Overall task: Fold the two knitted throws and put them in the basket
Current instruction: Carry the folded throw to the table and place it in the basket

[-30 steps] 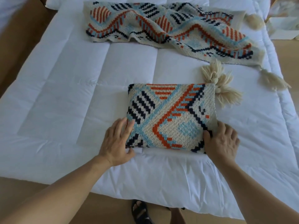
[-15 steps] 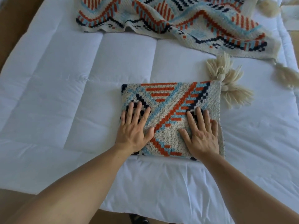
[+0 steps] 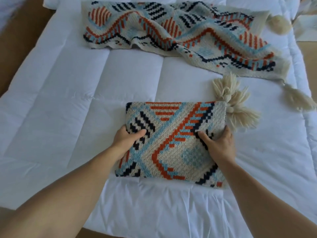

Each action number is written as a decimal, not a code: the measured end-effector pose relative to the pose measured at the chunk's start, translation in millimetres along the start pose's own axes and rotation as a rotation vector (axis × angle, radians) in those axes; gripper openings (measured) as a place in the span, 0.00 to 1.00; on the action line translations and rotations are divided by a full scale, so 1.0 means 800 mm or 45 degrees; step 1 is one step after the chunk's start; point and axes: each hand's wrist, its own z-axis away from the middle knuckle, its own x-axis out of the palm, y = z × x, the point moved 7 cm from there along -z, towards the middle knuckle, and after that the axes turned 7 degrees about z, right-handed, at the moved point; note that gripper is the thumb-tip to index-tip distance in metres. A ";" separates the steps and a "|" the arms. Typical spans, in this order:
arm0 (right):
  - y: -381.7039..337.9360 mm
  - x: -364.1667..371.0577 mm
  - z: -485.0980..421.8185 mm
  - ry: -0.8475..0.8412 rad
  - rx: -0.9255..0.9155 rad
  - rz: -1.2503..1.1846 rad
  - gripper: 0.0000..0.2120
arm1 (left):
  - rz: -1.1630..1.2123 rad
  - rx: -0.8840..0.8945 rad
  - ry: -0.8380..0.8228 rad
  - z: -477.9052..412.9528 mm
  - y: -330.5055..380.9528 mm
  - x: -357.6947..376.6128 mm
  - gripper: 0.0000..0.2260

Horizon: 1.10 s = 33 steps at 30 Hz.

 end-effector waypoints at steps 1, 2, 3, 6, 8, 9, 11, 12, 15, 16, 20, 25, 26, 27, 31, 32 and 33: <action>0.000 -0.003 -0.002 -0.056 0.055 -0.094 0.51 | 0.109 -0.089 -0.061 0.000 -0.003 0.000 0.27; 0.002 -0.004 -0.005 -0.116 0.098 -0.228 0.46 | 0.182 -0.175 -0.098 0.001 -0.005 -0.001 0.30; 0.001 -0.005 -0.005 -0.187 0.146 -0.354 0.40 | 0.237 -0.265 -0.136 0.002 -0.006 -0.001 0.34; -0.003 -0.009 -0.005 -0.416 0.268 -0.576 0.33 | 0.313 -0.441 -0.239 0.005 -0.003 0.002 0.32; -0.010 -0.012 0.000 -0.561 0.321 -0.716 0.30 | 0.307 -0.501 -0.284 0.008 0.000 0.003 0.30; -0.013 -0.015 0.004 -0.616 0.340 -0.759 0.28 | 0.293 -0.513 -0.305 0.011 0.003 0.002 0.31; -0.015 -0.020 0.012 -0.700 0.386 -0.771 0.27 | 0.279 -0.516 -0.322 0.015 0.008 -0.003 0.34; -0.017 -0.023 0.018 -0.719 0.395 -0.781 0.29 | 0.259 -0.511 -0.316 0.019 0.013 -0.005 0.33; -0.024 -0.035 0.032 -0.671 0.366 -0.857 0.27 | 0.247 -0.478 -0.302 0.035 0.030 -0.010 0.25; -0.027 -0.042 0.039 -0.639 0.364 -0.895 0.25 | 0.255 -0.464 -0.313 0.040 0.036 -0.011 0.24; -0.039 -0.076 0.069 -0.487 0.329 -0.958 0.25 | 0.271 -0.409 -0.412 0.067 0.076 -0.017 0.20; -0.073 -0.139 0.120 -0.333 0.259 -0.981 0.28 | 0.218 -0.289 -0.532 0.104 0.151 -0.037 0.23; -0.080 -0.154 0.132 -0.312 0.250 -0.990 0.27 | 0.193 -0.256 -0.551 0.111 0.168 -0.041 0.24; -0.085 -0.168 0.144 -0.284 0.239 -0.996 0.27 | 0.170 -0.225 -0.573 0.120 0.185 -0.045 0.25; -0.104 -0.228 0.194 -0.134 0.188 -1.029 0.29 | 0.121 -0.113 -0.670 0.161 0.252 -0.050 0.24; -0.108 -0.243 0.207 -0.098 0.173 -1.040 0.28 | 0.112 -0.086 -0.686 0.172 0.267 -0.050 0.23; -0.110 -0.257 0.220 -0.064 0.160 -1.049 0.27 | 0.103 -0.065 -0.704 0.183 0.281 -0.050 0.23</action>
